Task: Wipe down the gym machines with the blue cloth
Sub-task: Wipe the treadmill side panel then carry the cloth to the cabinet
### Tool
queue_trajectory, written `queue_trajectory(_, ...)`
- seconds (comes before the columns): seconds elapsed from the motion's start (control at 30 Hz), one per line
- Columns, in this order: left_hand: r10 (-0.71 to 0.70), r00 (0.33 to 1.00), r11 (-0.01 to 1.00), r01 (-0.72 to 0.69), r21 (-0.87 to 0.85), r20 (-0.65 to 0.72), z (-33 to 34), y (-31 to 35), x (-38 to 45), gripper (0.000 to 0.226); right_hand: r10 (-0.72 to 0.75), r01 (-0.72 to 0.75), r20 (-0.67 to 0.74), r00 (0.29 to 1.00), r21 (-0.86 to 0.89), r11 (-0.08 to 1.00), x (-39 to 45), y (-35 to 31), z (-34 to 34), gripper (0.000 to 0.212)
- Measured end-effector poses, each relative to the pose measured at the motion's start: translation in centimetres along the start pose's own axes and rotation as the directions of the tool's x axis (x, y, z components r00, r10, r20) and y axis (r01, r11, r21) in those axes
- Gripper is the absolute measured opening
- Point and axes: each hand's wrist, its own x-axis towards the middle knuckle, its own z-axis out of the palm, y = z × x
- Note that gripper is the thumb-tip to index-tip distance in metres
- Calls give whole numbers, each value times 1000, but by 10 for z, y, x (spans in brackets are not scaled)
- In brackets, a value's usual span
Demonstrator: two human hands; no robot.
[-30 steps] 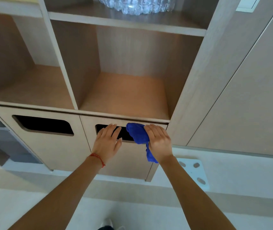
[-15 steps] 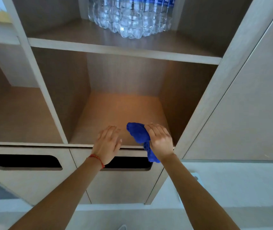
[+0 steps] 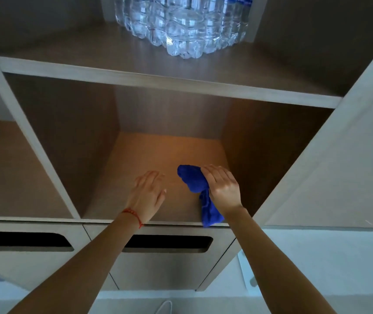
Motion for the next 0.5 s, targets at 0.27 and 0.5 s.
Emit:
queue_trajectory(0.27,-34,999,999,34,9,0,10,6,35,49,-55,54,-33,998,-41,998,21,34,17,33)
queue_trajectory(0.5,-67,998,998,67,16,9,17,4,37,48,-52,52,20,998,14,999,18,28,34,36)
